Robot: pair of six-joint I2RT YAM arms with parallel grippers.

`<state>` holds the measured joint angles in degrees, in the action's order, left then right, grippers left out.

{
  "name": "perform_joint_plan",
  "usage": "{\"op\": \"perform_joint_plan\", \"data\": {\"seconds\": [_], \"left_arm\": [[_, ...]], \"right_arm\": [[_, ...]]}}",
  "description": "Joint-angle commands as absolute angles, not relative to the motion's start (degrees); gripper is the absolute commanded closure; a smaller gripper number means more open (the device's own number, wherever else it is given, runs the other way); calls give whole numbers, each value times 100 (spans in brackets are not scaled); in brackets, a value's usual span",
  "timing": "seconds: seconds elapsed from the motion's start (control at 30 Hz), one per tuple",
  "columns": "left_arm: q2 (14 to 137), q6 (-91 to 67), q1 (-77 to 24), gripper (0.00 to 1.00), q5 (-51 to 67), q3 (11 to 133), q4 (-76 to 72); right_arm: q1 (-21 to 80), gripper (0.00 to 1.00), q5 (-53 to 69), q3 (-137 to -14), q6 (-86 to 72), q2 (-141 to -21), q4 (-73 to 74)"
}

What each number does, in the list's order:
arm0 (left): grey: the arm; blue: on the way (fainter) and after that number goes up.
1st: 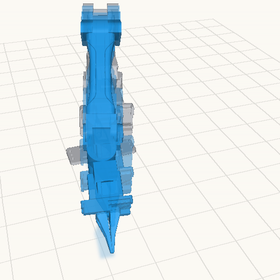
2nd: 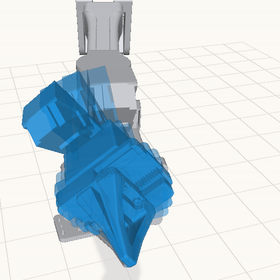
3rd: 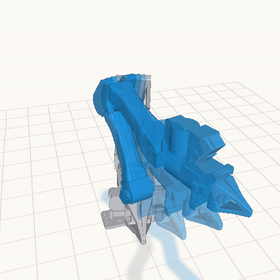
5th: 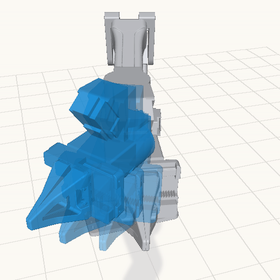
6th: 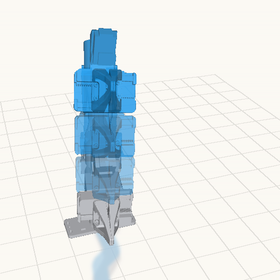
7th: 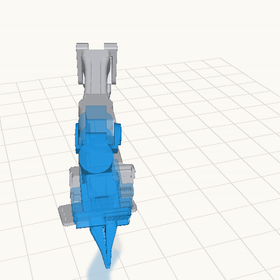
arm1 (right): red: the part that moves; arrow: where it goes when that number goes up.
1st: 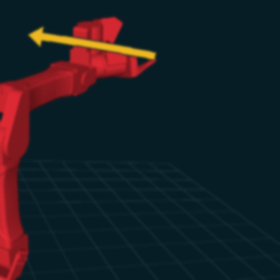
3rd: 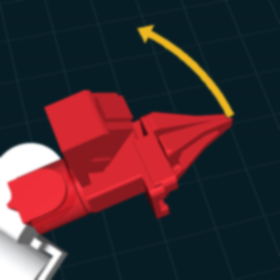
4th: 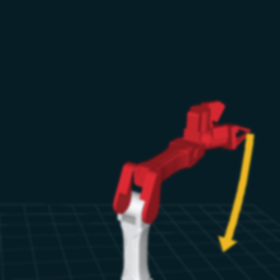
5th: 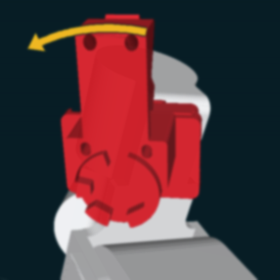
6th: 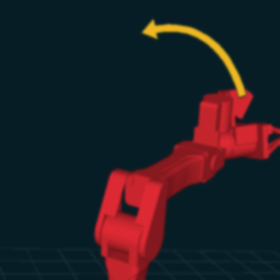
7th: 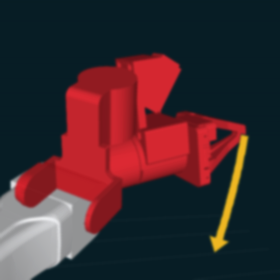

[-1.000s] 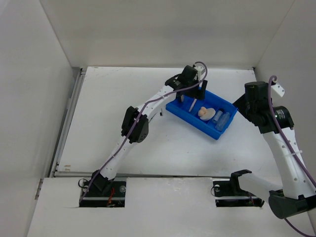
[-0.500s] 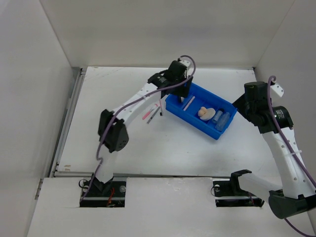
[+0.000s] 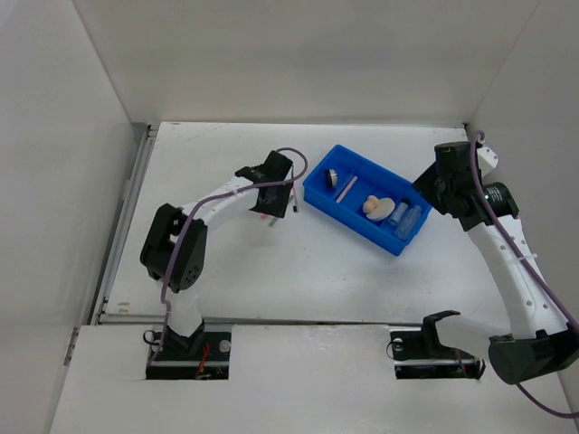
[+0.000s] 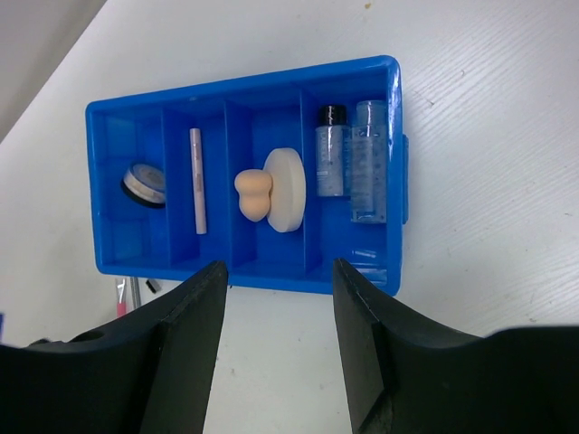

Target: Organize the makeup

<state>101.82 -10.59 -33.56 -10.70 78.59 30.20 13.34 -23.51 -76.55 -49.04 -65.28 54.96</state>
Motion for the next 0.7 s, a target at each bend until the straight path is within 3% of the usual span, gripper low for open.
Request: {"op": "perform_joint_plan", "data": {"seconds": [0.0, 0.3, 0.67], "left_arm": [[10344, -1169, -3164, 48, -852, 7874, 2522], [11188, -1107, -3164, 59, -660, 8507, 2593], [11856, -1107, -3217, 65, -598, 9043, 2839]], "right_arm": [[1362, 44, -2285, -7726, -4816, -6478, 5212], [1362, 44, -2338, -7726, -4816, -6478, 5265], [1362, 44, -2443, -7673, -4816, -6530, 5317]]}}
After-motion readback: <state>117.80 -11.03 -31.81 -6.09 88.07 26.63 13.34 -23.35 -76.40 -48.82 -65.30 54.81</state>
